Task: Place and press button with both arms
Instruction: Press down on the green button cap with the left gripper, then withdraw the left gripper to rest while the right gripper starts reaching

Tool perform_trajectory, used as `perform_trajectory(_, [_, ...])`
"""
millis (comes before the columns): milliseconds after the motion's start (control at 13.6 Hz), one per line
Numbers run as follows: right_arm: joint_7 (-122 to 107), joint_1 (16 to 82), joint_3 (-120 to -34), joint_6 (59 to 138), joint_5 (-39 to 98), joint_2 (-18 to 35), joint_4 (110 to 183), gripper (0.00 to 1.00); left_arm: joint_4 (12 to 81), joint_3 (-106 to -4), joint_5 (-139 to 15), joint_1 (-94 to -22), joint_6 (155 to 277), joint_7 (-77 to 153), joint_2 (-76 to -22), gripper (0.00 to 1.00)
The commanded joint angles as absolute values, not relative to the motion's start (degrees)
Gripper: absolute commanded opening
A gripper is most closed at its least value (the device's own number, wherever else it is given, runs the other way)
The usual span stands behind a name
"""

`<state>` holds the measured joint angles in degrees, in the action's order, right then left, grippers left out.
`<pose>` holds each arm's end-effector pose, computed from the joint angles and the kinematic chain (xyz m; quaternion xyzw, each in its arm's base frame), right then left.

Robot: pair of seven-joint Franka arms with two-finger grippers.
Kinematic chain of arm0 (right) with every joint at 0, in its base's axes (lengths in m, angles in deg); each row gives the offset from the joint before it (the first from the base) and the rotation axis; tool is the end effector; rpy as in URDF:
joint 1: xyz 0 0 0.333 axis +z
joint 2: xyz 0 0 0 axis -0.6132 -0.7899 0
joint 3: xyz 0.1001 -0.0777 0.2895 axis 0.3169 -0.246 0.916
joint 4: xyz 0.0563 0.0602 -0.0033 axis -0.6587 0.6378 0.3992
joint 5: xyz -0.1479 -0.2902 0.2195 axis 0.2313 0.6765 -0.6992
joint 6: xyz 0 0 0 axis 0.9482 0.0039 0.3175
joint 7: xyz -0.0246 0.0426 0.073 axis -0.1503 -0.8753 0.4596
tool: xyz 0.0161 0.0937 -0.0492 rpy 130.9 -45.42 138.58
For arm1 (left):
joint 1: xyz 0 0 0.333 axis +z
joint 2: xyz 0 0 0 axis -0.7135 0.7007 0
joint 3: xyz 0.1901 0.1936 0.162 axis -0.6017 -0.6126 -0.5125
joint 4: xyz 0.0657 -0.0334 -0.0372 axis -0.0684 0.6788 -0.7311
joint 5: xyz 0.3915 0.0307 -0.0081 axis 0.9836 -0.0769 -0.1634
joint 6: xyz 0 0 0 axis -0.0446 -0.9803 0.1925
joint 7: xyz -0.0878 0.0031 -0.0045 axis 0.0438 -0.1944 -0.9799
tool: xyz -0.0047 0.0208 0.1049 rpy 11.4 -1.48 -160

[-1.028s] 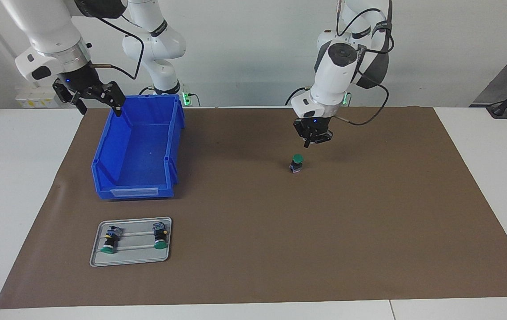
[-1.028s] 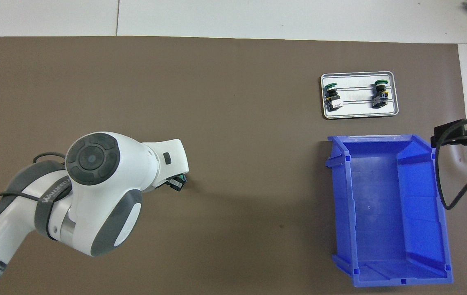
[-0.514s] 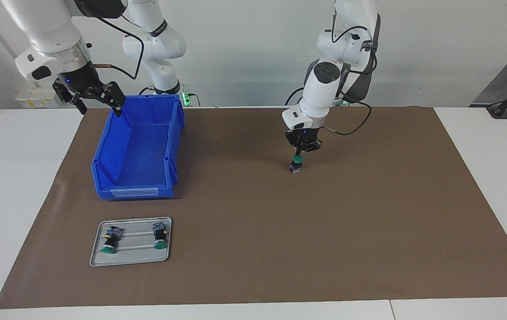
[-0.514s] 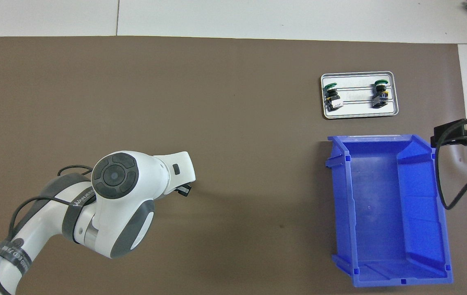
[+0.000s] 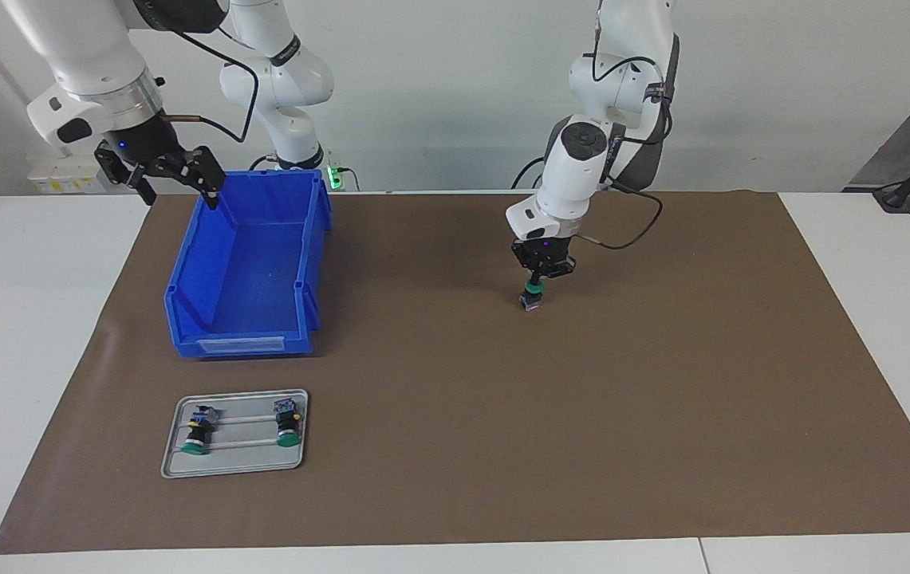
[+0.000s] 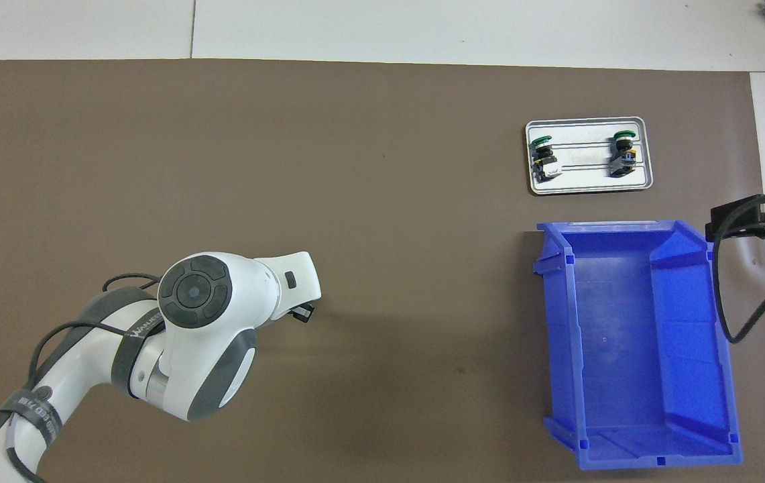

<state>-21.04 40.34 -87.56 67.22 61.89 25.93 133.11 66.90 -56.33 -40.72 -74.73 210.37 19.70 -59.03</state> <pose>0.5343 -0.0111 0.6373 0.9983 -0.0537 -0.0195 0.0135 0.4490 -0.2740 0.3660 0.9622 -0.2693 0.0219 0.0336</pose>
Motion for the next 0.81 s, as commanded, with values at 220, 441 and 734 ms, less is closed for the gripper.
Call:
perform_trajectory(220, [-21.3,40.1,-87.3,67.5,62.2,26.8,133.9,1.00,58.8,-57.1,-39.6,-74.8,198.2,21.0,-59.3,0.64])
perform_trajectory(441, [-21.3,40.1,-87.3,67.5,62.2,26.8,133.9,1.00,57.4,-57.7,-39.6,-72.3,196.9,20.7,-61.2,1.00])
perform_trajectory(734, [-21.3,40.1,-87.3,67.5,62.2,26.8,133.9,1.00,55.8,-57.7,-39.6,-63.1,193.0,21.1,-64.4,1.00])
